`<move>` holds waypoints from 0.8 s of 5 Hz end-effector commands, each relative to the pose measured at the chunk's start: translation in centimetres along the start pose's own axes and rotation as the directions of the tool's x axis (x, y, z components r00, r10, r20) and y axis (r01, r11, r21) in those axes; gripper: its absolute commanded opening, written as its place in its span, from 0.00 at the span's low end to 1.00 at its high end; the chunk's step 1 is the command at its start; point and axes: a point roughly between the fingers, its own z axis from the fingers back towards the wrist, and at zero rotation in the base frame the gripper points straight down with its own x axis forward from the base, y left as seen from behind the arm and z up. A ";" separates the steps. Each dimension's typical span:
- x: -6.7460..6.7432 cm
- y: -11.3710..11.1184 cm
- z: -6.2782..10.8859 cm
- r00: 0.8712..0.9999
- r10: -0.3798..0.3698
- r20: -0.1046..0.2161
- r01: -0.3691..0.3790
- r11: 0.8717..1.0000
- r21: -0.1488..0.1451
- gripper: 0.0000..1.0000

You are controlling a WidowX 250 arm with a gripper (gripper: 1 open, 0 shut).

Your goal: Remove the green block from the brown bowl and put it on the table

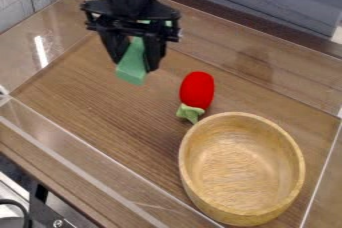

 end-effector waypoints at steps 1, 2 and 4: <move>1.2 1.7 0.3 0.999 -0.012 0.043 0.012 1.000 0.017 0.00; 1.6 3.1 -0.3 0.999 0.022 0.047 -0.024 0.999 0.030 0.00; 3.5 3.7 -2.8 0.996 0.073 0.058 -0.076 0.995 0.058 0.00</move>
